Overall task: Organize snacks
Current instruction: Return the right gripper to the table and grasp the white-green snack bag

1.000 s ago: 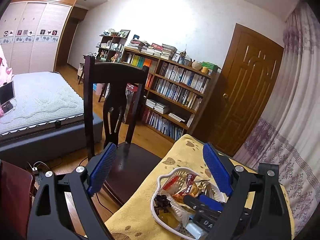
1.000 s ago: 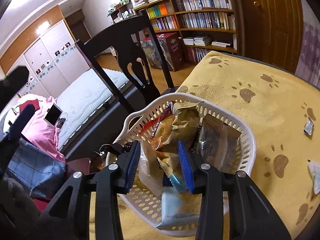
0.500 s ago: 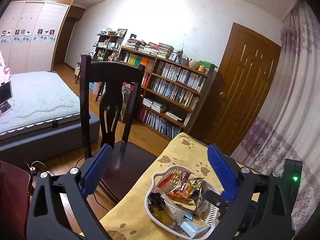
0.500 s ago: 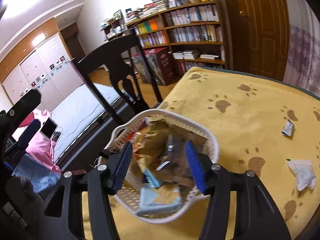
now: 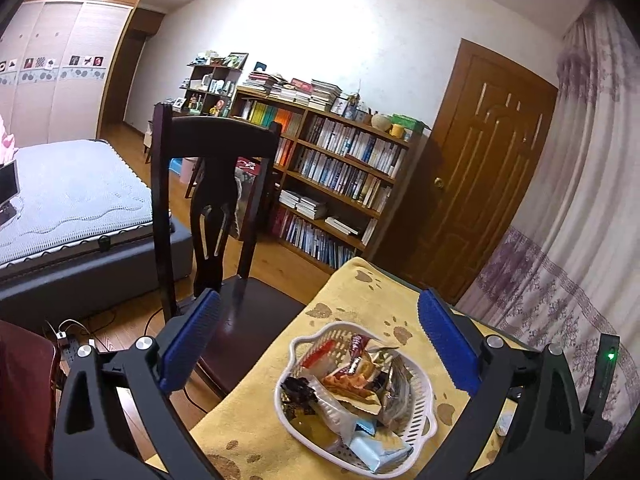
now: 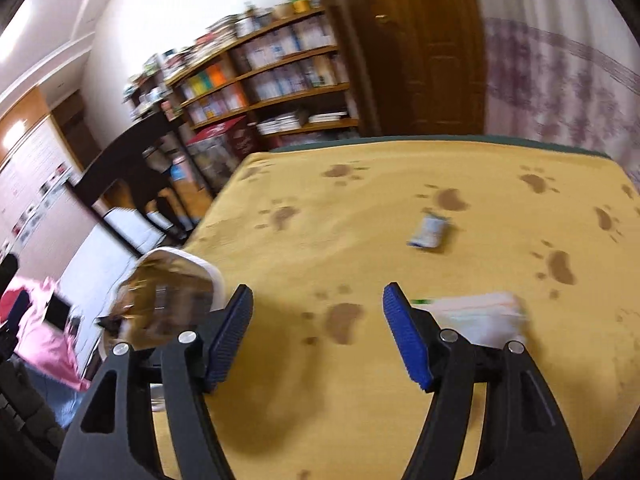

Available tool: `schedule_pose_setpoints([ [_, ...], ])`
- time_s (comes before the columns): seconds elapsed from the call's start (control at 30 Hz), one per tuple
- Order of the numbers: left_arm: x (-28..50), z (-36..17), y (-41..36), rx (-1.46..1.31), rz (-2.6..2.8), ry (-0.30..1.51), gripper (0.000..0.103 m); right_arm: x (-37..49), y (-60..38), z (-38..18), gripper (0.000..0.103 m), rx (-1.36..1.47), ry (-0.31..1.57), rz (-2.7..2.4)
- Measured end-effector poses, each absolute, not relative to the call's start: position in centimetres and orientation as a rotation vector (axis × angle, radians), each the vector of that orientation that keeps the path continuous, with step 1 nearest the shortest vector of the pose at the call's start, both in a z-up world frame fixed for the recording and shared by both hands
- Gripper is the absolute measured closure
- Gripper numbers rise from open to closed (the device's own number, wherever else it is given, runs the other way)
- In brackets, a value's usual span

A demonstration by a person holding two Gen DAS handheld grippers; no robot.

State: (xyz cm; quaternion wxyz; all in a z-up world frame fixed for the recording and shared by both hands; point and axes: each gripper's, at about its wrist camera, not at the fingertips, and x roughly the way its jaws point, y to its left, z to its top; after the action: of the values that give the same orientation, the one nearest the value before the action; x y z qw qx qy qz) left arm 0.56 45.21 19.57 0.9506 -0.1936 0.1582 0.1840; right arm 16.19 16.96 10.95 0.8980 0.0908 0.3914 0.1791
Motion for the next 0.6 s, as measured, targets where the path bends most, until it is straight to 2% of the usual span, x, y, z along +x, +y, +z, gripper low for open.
schedule_pose_setpoints([
  [0.33,1.2,19.4,43.2,-0.347,0.334,0.332,0.003,16.8,11.0,7.4,0.035,0.181,0.843,0.155],
  [0.43,1.3,19.4,42.7,-0.339,0.330,0.336,0.003,16.8,10.8,6.5,0.024,0.138,0.842,0.109],
  [0.6,1.8,18.9,41.6,-0.316,0.323,0.359,0.003,17.0,11.1,4.6,0.024,0.033,0.870,0.090],
])
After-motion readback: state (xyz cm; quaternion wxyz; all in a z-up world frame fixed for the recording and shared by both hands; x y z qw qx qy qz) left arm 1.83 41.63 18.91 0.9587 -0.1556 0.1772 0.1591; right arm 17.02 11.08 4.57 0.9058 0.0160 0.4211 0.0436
